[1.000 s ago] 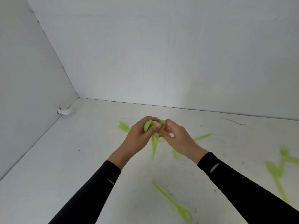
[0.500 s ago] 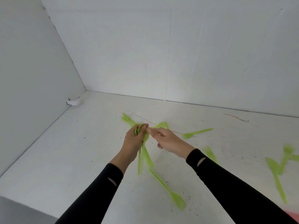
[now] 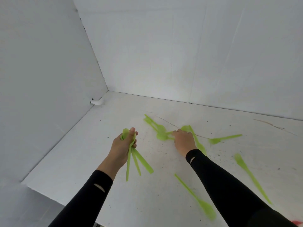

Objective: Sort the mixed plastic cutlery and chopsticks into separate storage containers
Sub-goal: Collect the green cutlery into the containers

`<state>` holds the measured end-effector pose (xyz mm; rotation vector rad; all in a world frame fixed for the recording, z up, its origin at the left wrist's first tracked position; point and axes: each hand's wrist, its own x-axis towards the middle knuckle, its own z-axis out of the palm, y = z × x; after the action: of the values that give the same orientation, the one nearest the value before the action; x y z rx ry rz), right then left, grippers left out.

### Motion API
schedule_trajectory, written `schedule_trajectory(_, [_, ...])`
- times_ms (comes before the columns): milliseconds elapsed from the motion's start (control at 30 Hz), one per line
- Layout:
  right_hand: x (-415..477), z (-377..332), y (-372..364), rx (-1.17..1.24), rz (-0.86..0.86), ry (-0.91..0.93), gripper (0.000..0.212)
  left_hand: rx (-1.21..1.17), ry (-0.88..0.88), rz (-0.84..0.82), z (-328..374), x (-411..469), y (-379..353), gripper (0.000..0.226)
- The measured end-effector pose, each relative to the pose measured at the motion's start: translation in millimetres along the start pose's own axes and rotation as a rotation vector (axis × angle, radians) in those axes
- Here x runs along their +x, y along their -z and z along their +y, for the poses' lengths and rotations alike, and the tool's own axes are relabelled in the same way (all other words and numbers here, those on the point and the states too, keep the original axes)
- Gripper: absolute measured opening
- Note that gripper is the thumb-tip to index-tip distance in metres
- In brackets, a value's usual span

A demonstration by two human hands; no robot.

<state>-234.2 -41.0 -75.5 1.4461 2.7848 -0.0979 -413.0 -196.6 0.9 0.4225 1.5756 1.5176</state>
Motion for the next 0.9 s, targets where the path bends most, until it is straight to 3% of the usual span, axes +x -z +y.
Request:
schedule_trajectory(67, [-6, 11, 0, 0.100, -0.021, -0.028, 0.036, 0.023, -0.004, -0.057, 1, 1, -11, 0.031])
schedule_trajectory(200, [-29, 35, 24, 0.717, 0.040, -0.176, 0.026, -0.069, -0.005, -0.075, -1, 7, -52, 0.023])
schedule_trajectory(267, [-47, 50, 44, 0.923, 0.125, -0.217, 0.022, -0.087, 0.003, -0.097, -3, 5, -86, 0.018])
schedule_trajectory(367, [-78, 73, 78, 1.157, 0.086, -0.238, 0.024, -0.054, -0.018, -0.142, -9, -6, -140, 0.013])
schedule_trajectory(567, [-145, 144, 121, 1.166, 0.053, -0.156, 0.040, -0.005, -0.112, -0.332, -29, -46, -250, 0.050])
schedule_trajectory(800, [-223, 247, 121, 0.996, 0.311, -0.244, 0.038, -0.082, -0.110, -0.403, -65, -108, -370, 0.042])
schedule_trajectory(900, [-251, 286, 110, 0.964, 0.332, -0.241, 0.038, -0.098, -0.101, -0.430, -83, -134, -413, 0.036])
